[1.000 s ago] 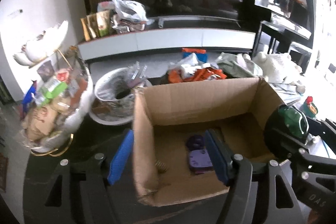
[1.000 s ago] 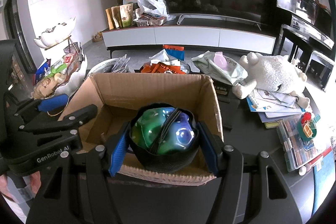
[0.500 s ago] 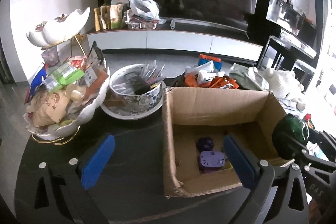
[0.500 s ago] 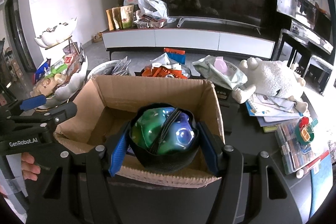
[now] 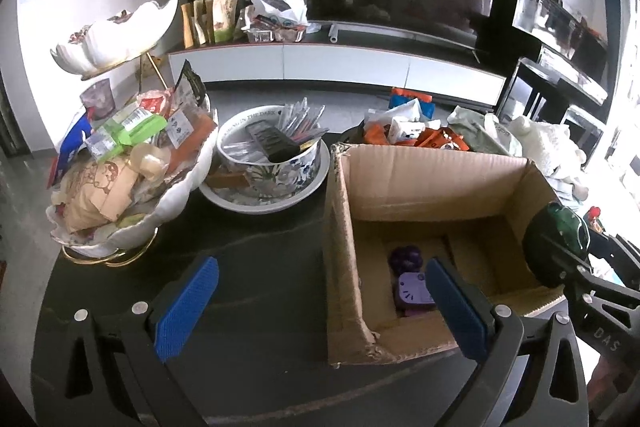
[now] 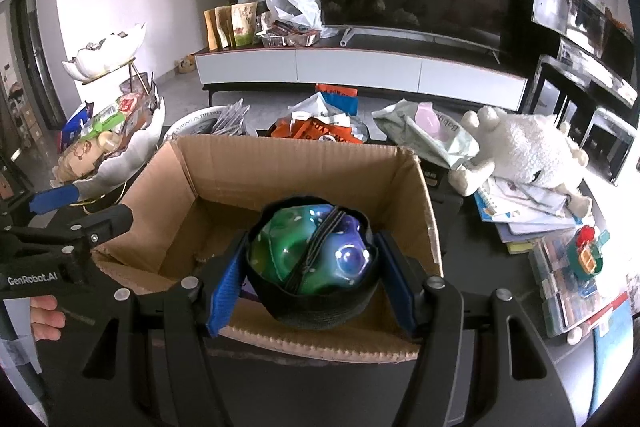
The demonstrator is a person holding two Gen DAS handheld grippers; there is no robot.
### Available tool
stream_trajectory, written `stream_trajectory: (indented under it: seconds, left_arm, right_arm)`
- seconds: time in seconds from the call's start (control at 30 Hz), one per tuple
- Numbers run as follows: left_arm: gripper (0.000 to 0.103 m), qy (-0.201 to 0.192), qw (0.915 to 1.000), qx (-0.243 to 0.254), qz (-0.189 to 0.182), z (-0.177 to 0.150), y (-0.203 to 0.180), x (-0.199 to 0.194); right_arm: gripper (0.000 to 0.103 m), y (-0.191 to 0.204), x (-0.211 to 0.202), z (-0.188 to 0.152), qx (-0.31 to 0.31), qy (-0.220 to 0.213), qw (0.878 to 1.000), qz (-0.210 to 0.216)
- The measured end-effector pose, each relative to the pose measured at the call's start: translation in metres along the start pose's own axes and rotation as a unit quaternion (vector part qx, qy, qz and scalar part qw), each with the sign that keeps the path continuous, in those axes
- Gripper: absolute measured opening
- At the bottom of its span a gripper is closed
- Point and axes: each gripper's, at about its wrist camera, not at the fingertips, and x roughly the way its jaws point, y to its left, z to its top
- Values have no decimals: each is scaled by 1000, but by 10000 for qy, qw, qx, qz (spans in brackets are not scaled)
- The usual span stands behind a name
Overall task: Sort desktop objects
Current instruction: 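Lower the green-and-blue ball into the box and open the right tool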
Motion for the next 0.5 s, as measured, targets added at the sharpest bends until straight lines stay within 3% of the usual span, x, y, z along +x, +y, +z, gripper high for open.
stream_trajectory:
  seconds: [0.13,0.23,0.5]
  left_arm:
    - [102,35,10000,-10,-19,0,1,1]
    - [102,31,10000,-20,-4,0,1,1]
    - [102,27,10000,-19,1,-1,2,-3]
  right_arm:
    - [62,0,1,-1,2,-17,10000,-50]
    - [71,3,-4,0,-96,-163,9997,-130]
    - [72,6,-13,-1,-153,-219,9996,-99]
